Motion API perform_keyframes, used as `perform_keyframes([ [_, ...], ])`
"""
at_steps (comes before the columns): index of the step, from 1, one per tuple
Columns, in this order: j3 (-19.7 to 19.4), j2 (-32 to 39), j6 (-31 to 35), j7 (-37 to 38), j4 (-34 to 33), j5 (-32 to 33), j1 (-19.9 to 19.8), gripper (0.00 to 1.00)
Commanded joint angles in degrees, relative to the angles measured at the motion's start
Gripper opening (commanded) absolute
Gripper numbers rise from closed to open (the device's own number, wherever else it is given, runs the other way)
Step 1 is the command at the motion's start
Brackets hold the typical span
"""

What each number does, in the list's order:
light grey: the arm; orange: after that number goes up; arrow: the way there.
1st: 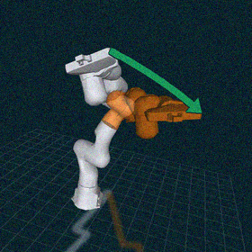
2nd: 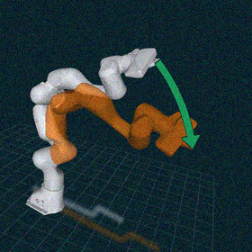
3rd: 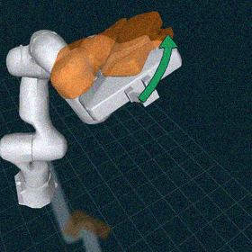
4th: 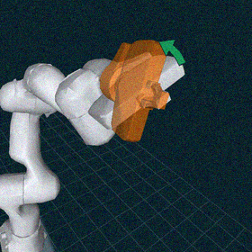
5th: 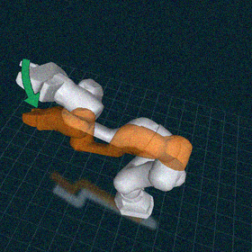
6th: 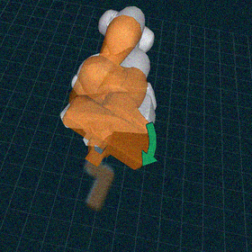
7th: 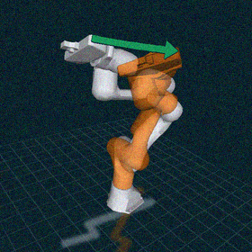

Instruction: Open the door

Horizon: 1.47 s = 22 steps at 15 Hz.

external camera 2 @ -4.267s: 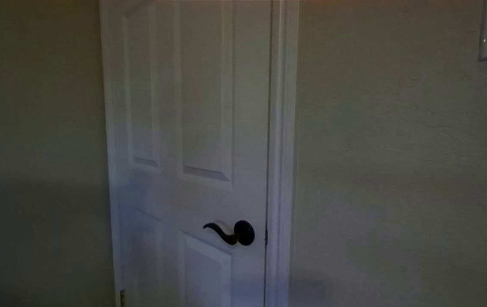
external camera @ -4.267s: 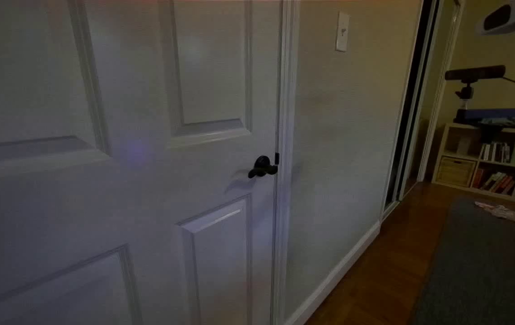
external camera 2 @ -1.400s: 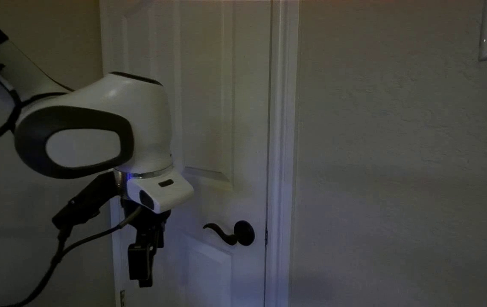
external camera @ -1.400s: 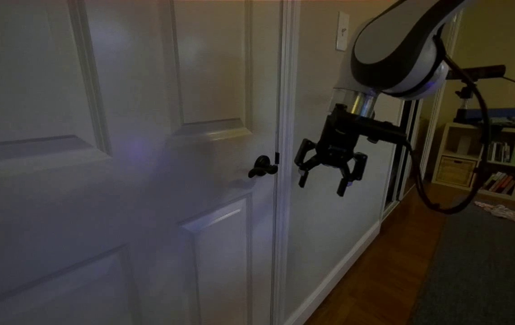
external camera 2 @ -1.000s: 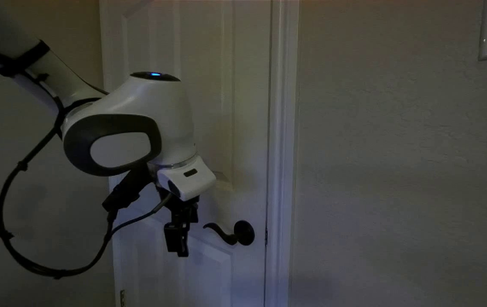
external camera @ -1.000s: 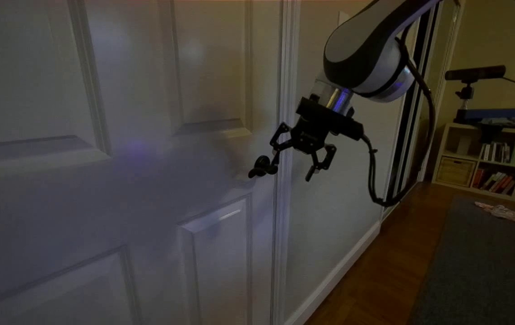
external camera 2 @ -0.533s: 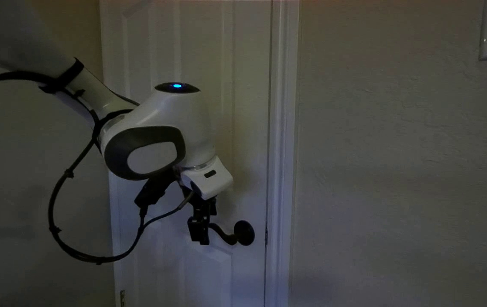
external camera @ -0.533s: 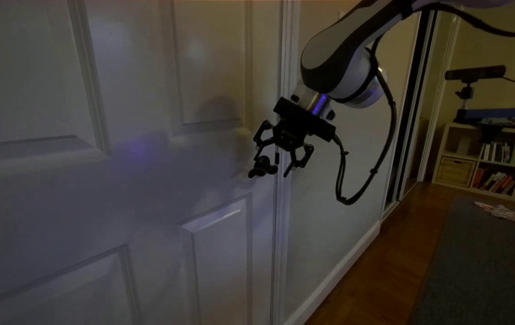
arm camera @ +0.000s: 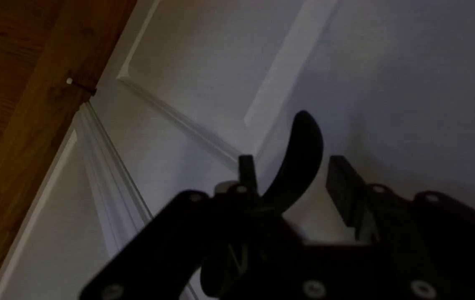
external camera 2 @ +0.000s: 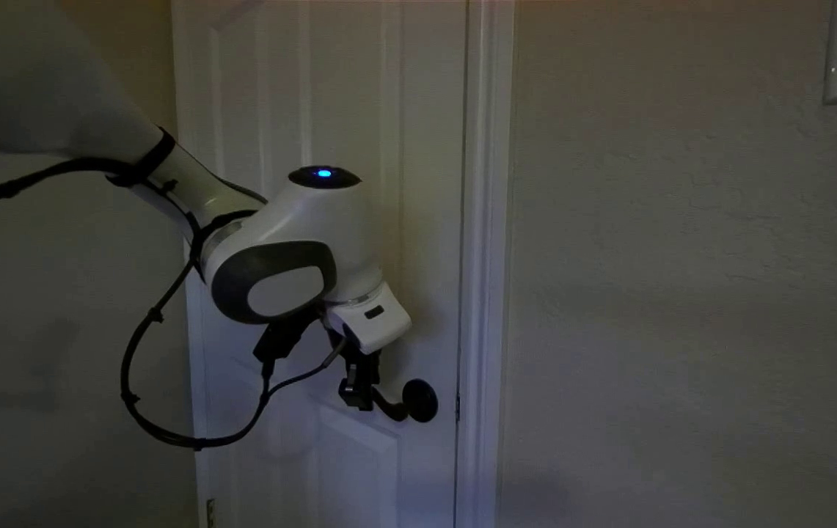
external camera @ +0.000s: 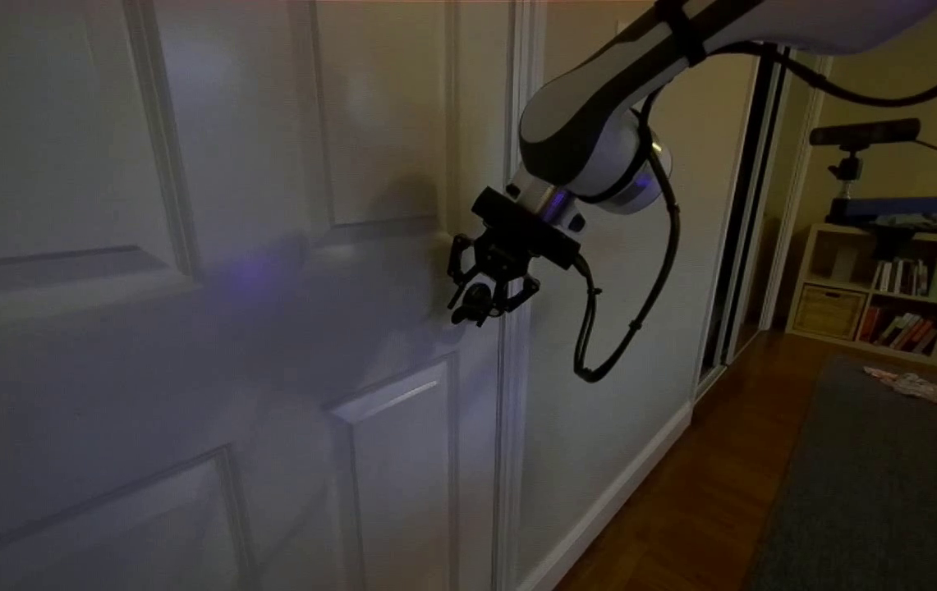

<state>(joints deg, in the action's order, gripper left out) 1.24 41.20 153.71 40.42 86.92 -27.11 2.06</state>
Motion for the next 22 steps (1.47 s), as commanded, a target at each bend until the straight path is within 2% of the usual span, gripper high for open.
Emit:
perform_keyframes([
  [1,1.4,0.5,1.1,0.2,-0.6,-1.4,-0.8,0.17],
  [3,1.5,-0.3,1.2,0.1,0.3,-1.6,-0.8,0.10],
  [6,0.9,0.2,1.3,0.0,1.6,-0.8,-0.4,0.08],
  [11,0.9,6.0,3.2,-1.3,0.9,0.0,-1.0,0.02],
  [14,-0.4,8.2,3.0,-2.1,0.5,1.1,-1.1,0.04],
  [17,-1.0,7.4,2.8,-3.1,3.3,1.0,-1.3,0.02],
  [19,1.1,5.0,2.8,-5.1,7.0,-0.1,-2.1,0.00],
  [22,8.4,-1.9,3.0,-12.8,14.0,-3.8,-5.7,0.02],
])
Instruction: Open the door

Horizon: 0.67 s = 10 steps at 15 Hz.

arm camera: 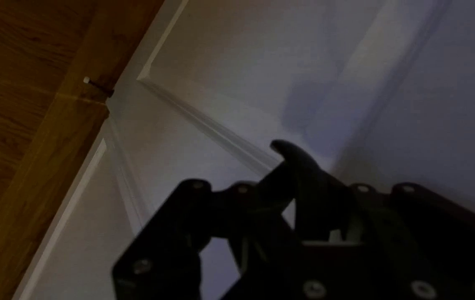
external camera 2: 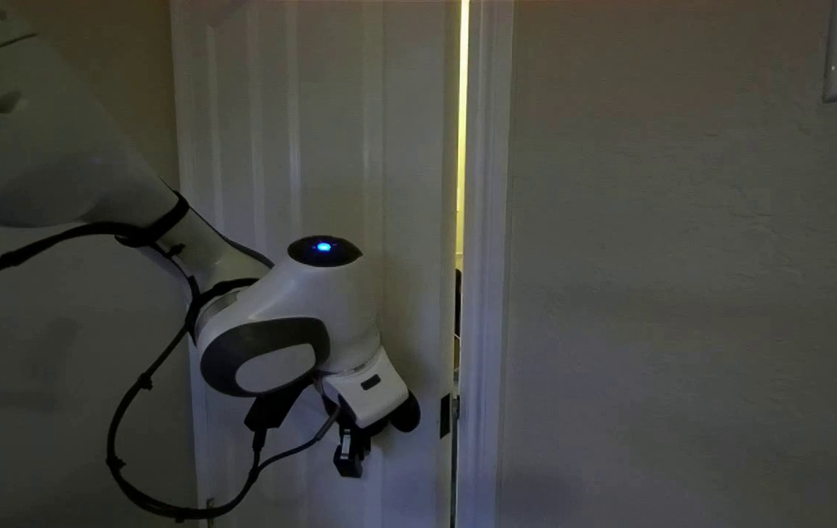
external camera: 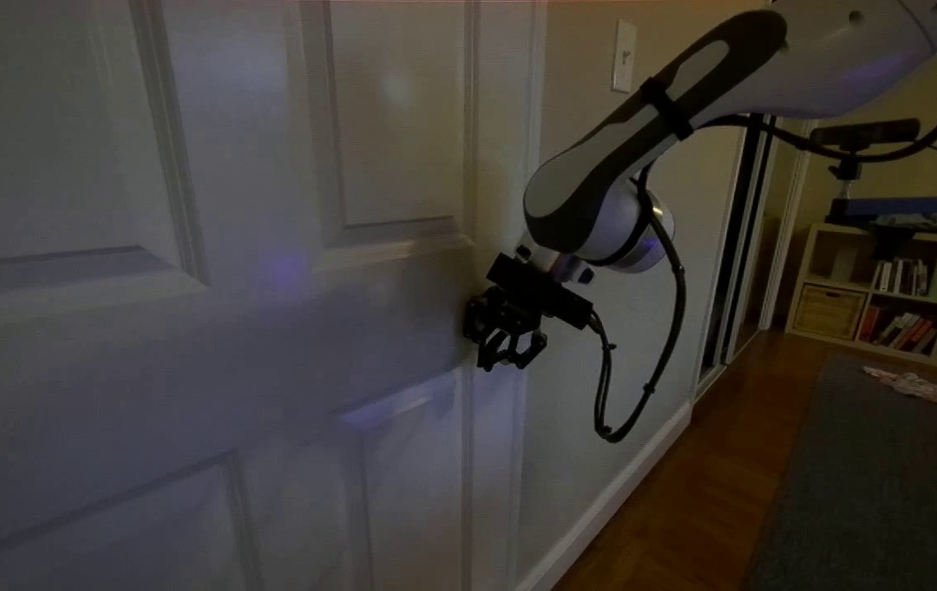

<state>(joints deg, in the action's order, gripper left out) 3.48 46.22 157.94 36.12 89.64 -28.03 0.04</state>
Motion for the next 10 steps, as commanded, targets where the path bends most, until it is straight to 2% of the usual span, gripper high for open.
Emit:
perform_keyframes([
  [1,7.6,-8.3,-1.4,-10.6,12.6,-3.9,-4.6,0.00],
  [2,9.5,-10.1,-1.7,-13.6,14.3,-5.6,-6.0,0.00],
  [3,11.1,-11.9,-2.3,-15.7,16.5,-7.5,-7.5,0.26],
  [5,12.9,-15.4,-3.5,-18.7,20.7,-11.7,-9.5,0.28],
  [8,14.1,-21.8,-6.9,-25.7,27.2,-18.0,-11.0,0.48],
  [10,12.8,-26.8,-12.0,-29.9,31.1,-21.2,-10.1,0.61],
])
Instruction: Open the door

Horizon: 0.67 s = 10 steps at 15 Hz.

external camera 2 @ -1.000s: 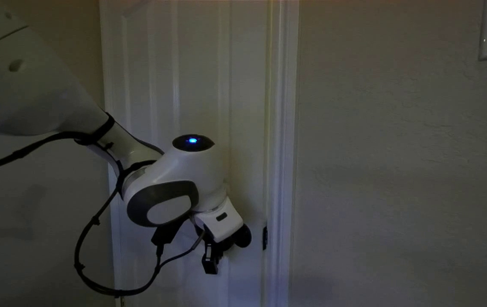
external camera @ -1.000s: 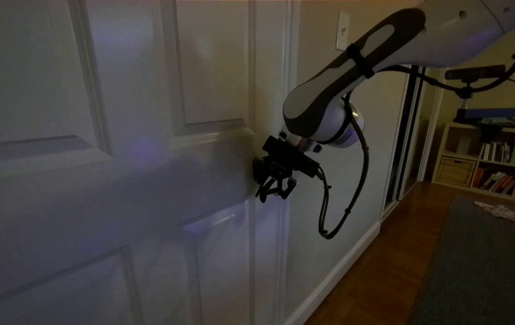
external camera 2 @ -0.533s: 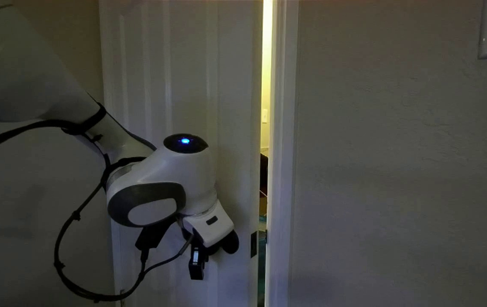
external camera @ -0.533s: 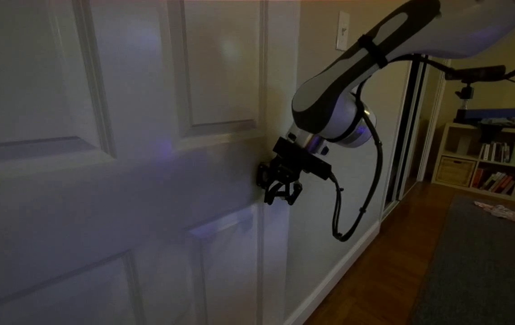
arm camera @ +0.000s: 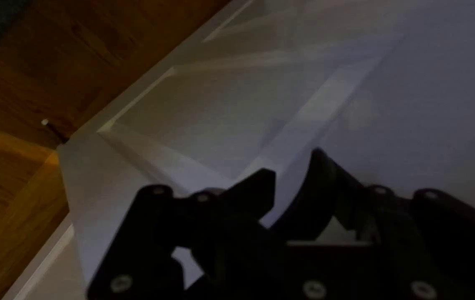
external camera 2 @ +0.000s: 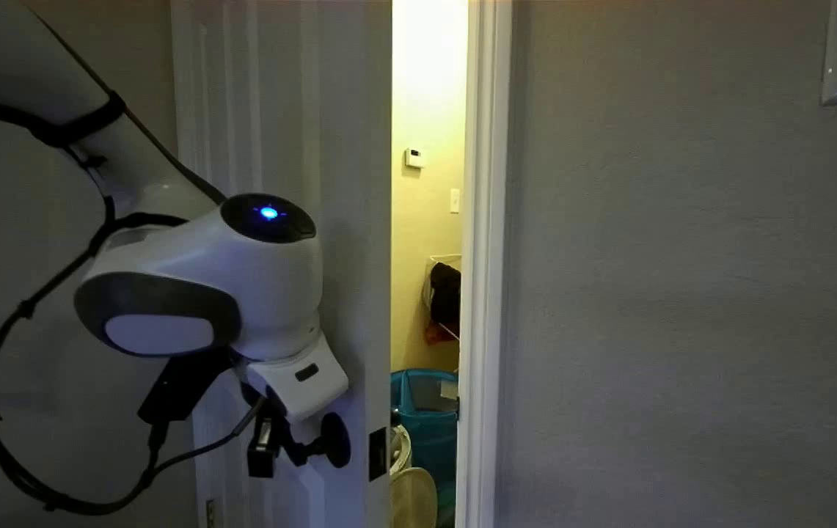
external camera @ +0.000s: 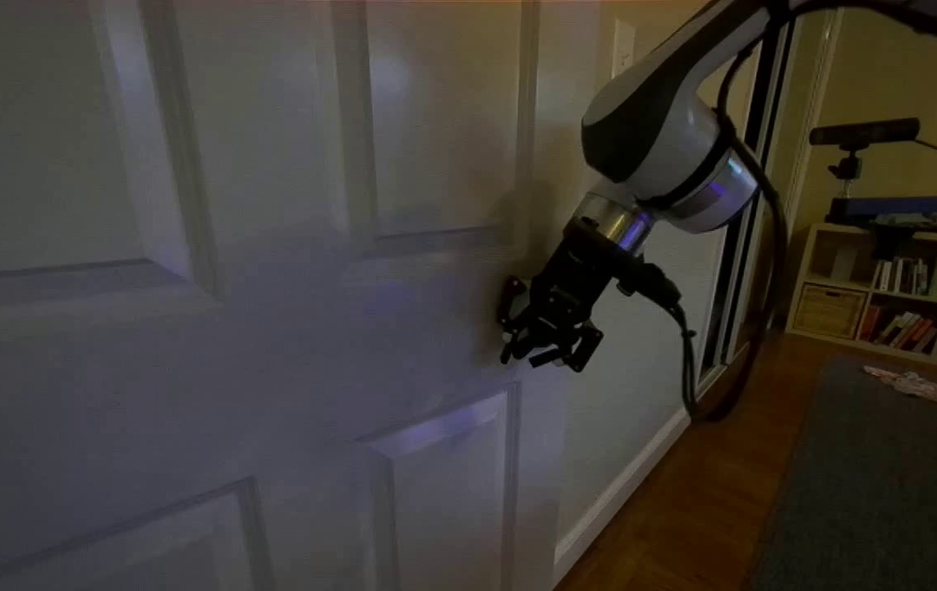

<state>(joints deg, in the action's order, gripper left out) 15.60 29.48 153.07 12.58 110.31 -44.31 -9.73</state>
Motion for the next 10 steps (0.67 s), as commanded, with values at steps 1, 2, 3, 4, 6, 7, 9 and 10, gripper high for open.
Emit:
perform_keyframes([
  [1,-0.3,-12.7,-11.2,-8.0,12.6,-5.6,0.6,0.67],
  [2,-1.8,-15.8,-15.6,-8.6,14.7,-4.6,1.6,0.74],
  [3,-3.2,-18.5,-19.8,-8.6,16.5,-2.4,2.6,0.80],
  [4,-4.4,-21.1,-22.9,-8.5,18.1,-0.9,3.5,0.86],
  [6,-7.0,-26.7,-27.8,-7.6,21.1,3.3,5.1,0.98],
  [7,-8.4,-29.6,-29.6,-6.7,22.5,5.9,5.5,1.00],
  [9,-10.6,-34.9,-31.5,-5.1,25.1,12.1,6.0,1.00],
  [10,-11.5,-37.3,-31.6,-3.7,26.4,15.7,6.0,1.00],
])
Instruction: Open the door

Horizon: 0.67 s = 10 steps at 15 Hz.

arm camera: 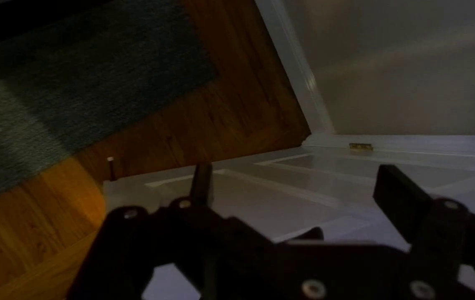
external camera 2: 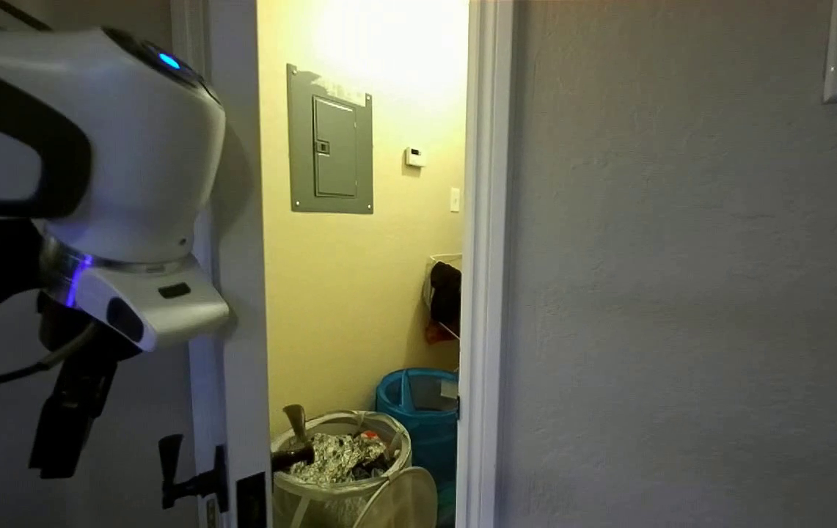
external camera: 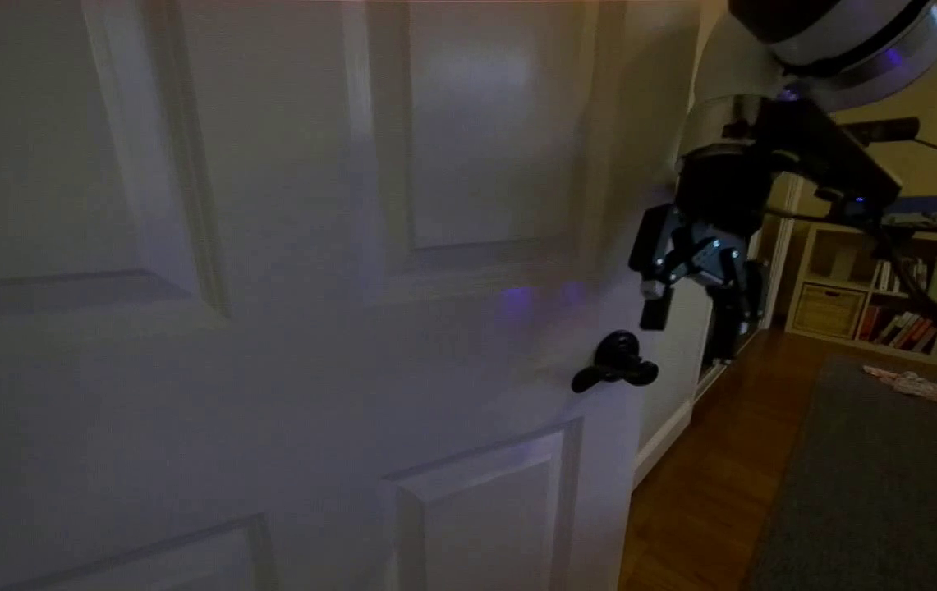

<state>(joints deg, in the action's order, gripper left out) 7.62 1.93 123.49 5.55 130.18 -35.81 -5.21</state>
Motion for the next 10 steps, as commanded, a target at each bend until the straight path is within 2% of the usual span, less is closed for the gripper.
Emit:
perform_keyframes([
  [1,-4.3,-12.0,-2.6,4.2,7.5,10.0,1.1,1.00],
  [5,-6.5,-18.9,-5.0,8.9,9.7,23.1,-0.5,1.00],
  [7,-7.3,-20.9,-6.1,10.1,9.9,26.6,-1.1,1.00],
  [10,-8.0,-22.1,-6.3,9.2,10.2,28.0,-0.9,1.00],
])
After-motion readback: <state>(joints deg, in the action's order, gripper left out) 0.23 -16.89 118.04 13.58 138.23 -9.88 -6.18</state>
